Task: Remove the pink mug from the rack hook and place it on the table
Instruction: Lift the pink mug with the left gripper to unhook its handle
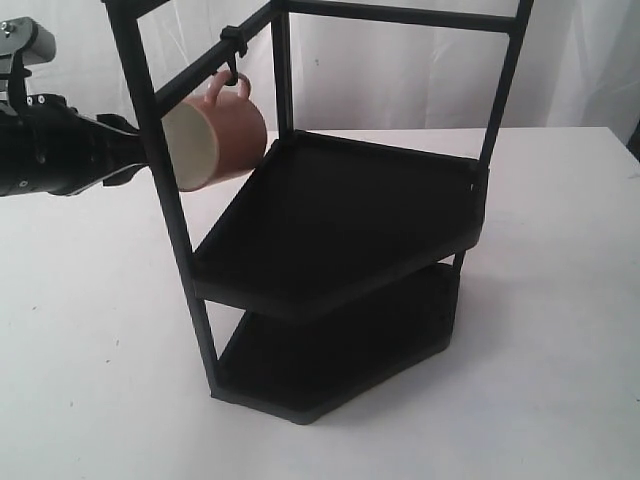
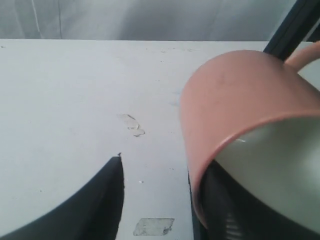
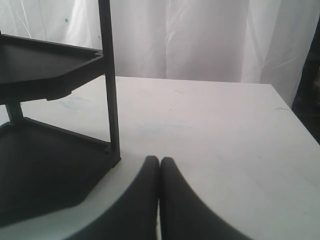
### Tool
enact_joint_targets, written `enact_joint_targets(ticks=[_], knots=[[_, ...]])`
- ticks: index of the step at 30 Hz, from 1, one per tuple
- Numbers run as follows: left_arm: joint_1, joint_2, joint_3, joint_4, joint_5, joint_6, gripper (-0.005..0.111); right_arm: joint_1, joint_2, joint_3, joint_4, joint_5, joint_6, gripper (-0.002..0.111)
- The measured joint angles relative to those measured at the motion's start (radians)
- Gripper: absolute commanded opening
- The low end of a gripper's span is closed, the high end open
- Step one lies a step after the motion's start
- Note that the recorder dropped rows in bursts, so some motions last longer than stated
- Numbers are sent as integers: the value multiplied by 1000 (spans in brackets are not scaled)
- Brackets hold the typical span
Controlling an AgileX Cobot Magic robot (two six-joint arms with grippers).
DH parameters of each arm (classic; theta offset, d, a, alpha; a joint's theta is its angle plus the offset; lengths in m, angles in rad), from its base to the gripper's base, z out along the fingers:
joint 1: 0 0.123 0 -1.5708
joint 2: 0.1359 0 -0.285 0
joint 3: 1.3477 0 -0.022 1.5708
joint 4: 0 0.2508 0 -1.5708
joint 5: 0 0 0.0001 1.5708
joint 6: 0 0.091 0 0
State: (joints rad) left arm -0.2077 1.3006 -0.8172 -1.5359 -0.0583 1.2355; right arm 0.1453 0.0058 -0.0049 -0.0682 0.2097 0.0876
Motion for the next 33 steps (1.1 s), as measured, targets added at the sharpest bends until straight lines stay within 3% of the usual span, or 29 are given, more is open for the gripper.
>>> enact_joint_targets(ticks=[33], knots=[[0, 91, -110, 117, 143, 48, 51, 0, 0, 0, 0, 0, 0, 0]])
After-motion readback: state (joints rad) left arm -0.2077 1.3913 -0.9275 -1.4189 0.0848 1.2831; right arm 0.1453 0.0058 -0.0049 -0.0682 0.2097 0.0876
